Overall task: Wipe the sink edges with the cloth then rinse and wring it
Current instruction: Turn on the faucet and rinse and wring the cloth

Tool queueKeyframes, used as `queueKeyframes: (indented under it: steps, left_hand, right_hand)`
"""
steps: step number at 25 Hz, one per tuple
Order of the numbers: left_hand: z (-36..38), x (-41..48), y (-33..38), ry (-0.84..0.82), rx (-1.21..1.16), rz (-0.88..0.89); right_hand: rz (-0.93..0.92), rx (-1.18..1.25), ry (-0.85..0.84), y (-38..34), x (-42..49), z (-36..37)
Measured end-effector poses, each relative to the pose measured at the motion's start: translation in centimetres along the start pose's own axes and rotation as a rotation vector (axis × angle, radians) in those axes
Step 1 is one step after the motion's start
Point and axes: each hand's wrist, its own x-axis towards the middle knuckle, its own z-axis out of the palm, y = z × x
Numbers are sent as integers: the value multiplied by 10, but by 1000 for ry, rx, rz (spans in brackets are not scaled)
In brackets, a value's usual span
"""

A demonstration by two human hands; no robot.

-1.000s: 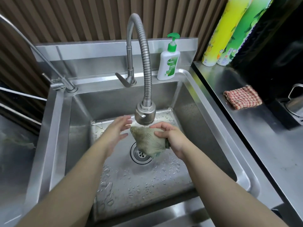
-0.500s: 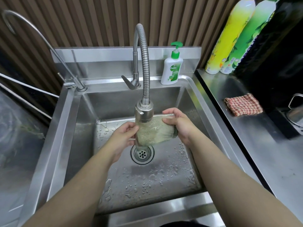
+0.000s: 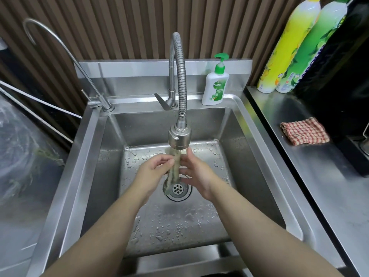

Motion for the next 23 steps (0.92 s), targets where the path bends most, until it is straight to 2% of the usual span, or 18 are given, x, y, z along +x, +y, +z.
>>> queueKeyframes:
  steps: [4, 7, 9, 11, 13, 17, 23]
  left_hand:
    - [3, -1, 0, -90, -189, -76]
    - [1, 5, -1, 95, -231, -84]
    - [-1, 11, -3, 198, -190, -151]
    - [-1, 16, -3, 66, -223, -244]
    - [0, 17, -3, -31, -283, -247]
    - [-17, 12, -8, 63, -218, -142]
    - [-39, 13, -16, 116, -207, -171]
  right_hand:
    - [-10, 118, 54, 3, 1, -6]
    - [-53, 152, 136, -1, 2, -13]
    - [-66, 187, 84, -7, 1, -19]
    - [-78, 201, 20, -13, 1, -27]
    - [-76, 209, 37, -15, 2, -35]
    - [0, 40, 156, -7, 8, -33]
    - [-39, -117, 139, -15, 11, -18]
